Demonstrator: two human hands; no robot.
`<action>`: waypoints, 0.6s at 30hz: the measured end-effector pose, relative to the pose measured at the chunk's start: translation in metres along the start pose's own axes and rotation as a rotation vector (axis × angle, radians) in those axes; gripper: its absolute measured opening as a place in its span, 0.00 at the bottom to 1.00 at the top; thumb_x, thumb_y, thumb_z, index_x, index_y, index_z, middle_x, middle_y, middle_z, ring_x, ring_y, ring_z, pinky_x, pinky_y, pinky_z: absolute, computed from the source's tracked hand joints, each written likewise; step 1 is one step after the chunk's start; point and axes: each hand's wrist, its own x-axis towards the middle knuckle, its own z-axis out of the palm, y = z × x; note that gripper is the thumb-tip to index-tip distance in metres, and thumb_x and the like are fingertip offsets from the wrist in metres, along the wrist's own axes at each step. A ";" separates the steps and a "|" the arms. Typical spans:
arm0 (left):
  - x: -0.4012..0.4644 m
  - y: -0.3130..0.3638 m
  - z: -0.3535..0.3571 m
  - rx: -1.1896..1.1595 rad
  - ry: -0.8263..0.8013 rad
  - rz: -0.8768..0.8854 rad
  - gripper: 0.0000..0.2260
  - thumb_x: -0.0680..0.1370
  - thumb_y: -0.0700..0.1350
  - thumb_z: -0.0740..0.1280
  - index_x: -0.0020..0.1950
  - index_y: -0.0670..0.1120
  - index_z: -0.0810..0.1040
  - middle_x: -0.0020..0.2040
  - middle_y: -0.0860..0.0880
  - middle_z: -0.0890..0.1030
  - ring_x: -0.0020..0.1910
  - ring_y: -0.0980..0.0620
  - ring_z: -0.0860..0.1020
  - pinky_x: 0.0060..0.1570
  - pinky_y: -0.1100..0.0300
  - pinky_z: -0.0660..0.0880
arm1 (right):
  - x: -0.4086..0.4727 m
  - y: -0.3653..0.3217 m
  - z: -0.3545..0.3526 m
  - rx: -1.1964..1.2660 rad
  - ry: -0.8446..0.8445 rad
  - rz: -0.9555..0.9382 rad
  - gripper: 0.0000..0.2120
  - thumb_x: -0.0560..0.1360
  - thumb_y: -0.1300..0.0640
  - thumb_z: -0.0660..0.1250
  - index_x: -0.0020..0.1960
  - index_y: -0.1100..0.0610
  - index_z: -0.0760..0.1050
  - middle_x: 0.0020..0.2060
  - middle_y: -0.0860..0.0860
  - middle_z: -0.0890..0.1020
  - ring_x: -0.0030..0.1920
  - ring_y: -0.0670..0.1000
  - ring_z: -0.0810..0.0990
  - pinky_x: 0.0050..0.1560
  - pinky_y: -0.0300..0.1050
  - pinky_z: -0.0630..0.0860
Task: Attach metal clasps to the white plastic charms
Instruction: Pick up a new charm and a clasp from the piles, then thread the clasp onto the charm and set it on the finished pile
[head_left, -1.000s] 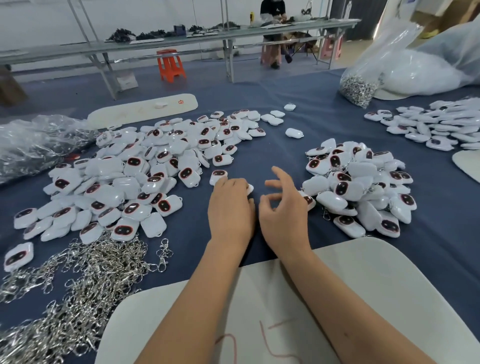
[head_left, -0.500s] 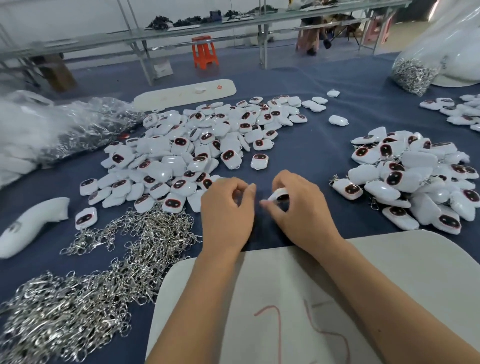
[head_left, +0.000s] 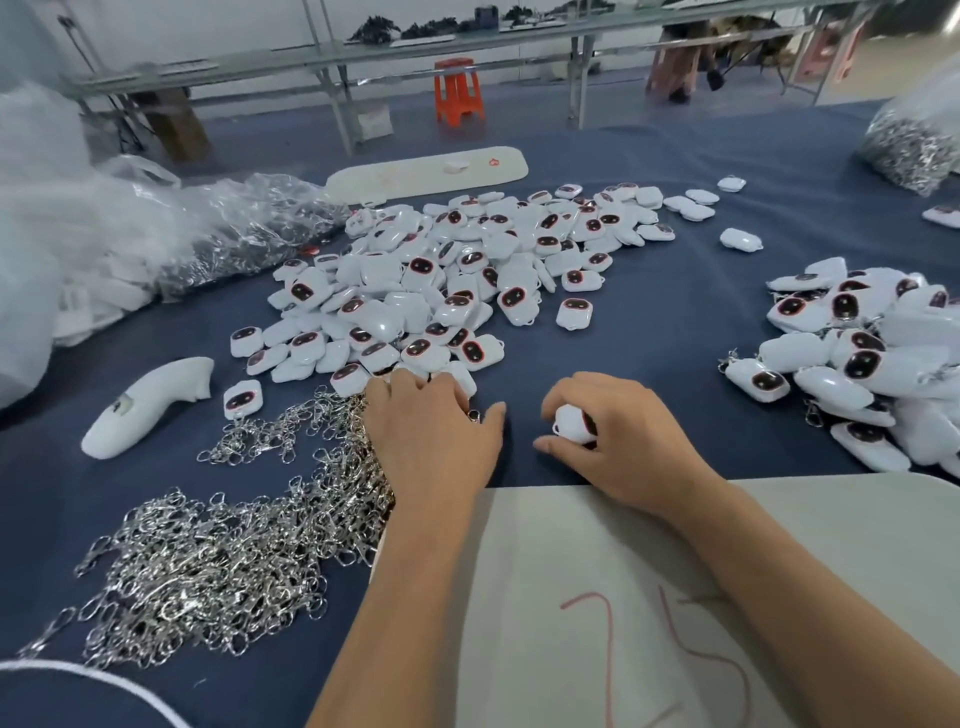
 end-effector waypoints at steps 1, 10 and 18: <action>0.000 0.001 0.001 -0.006 -0.017 0.016 0.12 0.72 0.62 0.72 0.43 0.54 0.79 0.48 0.52 0.72 0.59 0.45 0.69 0.59 0.51 0.66 | 0.000 0.000 0.000 0.005 0.005 -0.002 0.12 0.74 0.51 0.78 0.44 0.51 0.74 0.39 0.44 0.78 0.41 0.51 0.75 0.43 0.51 0.74; 0.002 0.007 0.002 -0.105 -0.050 0.187 0.07 0.80 0.47 0.69 0.44 0.51 0.75 0.49 0.49 0.79 0.55 0.45 0.71 0.57 0.52 0.68 | -0.004 -0.005 -0.011 0.267 0.192 0.140 0.14 0.81 0.51 0.63 0.40 0.55 0.64 0.26 0.46 0.64 0.29 0.48 0.61 0.30 0.41 0.60; 0.004 0.009 0.009 -0.513 -0.071 0.218 0.05 0.80 0.41 0.69 0.46 0.48 0.76 0.38 0.54 0.80 0.39 0.51 0.78 0.46 0.48 0.76 | 0.000 -0.001 -0.006 0.095 0.019 0.092 0.06 0.81 0.63 0.64 0.52 0.53 0.77 0.28 0.44 0.70 0.30 0.50 0.69 0.36 0.48 0.69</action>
